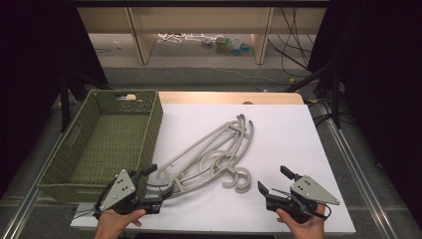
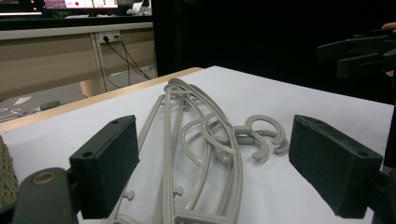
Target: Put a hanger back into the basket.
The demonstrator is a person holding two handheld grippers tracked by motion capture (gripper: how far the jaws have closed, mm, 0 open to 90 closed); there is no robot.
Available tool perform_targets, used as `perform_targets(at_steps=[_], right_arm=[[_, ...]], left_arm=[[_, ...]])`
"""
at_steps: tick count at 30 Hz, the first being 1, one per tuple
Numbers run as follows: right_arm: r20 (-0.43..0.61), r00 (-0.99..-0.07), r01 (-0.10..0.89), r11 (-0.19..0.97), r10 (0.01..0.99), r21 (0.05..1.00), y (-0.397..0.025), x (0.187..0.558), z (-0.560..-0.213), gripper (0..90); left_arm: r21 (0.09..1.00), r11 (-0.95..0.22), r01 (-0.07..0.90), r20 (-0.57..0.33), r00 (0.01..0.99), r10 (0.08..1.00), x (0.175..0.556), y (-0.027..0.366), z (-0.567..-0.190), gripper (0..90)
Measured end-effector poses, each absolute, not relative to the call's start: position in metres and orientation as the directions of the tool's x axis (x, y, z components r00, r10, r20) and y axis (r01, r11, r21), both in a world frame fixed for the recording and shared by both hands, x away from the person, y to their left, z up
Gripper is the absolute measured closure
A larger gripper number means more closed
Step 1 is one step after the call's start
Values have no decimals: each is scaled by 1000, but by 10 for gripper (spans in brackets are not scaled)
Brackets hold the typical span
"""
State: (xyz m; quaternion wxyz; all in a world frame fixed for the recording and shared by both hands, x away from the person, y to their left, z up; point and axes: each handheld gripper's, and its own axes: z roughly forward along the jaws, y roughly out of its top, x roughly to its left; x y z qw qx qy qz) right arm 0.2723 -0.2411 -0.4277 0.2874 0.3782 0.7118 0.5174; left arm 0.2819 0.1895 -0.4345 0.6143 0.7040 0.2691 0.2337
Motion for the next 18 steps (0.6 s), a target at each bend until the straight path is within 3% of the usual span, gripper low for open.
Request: perform_targets(at_steps=[18], right_arm=[[-19,-546,242,179,838,954,-242,272,-428,157]], left_arm=[[984,-144,101,16,764,645,283,182,-432,159]])
